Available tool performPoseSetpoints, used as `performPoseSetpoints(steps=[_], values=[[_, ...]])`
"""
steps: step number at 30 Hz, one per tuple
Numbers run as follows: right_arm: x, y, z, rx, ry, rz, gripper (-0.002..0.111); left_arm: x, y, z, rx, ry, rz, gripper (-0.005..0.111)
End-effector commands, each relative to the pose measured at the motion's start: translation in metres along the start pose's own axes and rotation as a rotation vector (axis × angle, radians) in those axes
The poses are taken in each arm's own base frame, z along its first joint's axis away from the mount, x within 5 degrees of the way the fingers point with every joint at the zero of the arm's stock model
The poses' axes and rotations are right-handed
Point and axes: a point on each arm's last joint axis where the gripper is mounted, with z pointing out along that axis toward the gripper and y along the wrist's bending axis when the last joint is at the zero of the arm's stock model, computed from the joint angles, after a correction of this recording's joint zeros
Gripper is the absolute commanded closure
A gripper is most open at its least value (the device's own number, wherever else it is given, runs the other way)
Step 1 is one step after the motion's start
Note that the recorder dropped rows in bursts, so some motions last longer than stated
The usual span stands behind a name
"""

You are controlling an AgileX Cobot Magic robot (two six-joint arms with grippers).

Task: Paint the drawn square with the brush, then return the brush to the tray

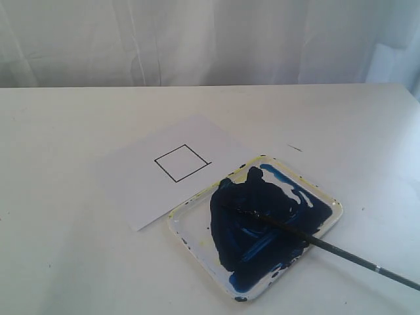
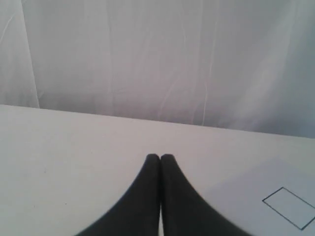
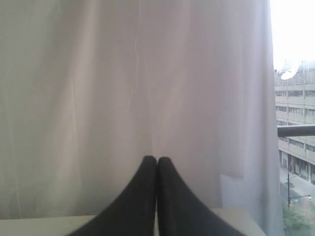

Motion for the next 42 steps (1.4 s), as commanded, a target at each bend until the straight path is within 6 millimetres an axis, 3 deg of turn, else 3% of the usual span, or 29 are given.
performPoseSetpoints(steps=[1,6,11,17,22,29,35,42], values=[[-0.030,0.002,0.000,0.007,-0.034,0.003,0.108,-0.032,-0.005,-0.014,0.016,-0.033,-0.035,0.107],[-0.062,0.005,0.012,0.012,-0.003,0.005,0.108,-0.061,-0.009,-0.012,0.002,0.066,-0.037,0.107],[-0.089,0.007,0.034,0.023,0.084,0.028,0.108,-0.088,-0.013,0.006,-0.014,0.180,-0.034,0.107],[-0.113,0.010,0.070,0.029,0.155,0.054,0.108,-0.115,-0.016,0.044,-0.023,0.283,0.027,0.107],[-0.119,0.010,0.099,0.038,0.232,0.039,0.108,-0.125,-0.018,0.076,-0.040,0.451,0.038,0.107],[-0.111,0.009,0.137,0.055,0.418,0.016,0.108,-0.124,-0.019,0.122,-0.044,0.626,0.077,0.107],[-0.078,0.005,0.165,0.066,0.654,-0.022,0.108,-0.110,-0.019,0.160,-0.043,0.729,0.063,0.107],[-0.042,0.001,0.190,0.049,0.795,-0.088,0.108,-0.098,-0.026,0.197,0.063,0.824,0.087,0.107]])
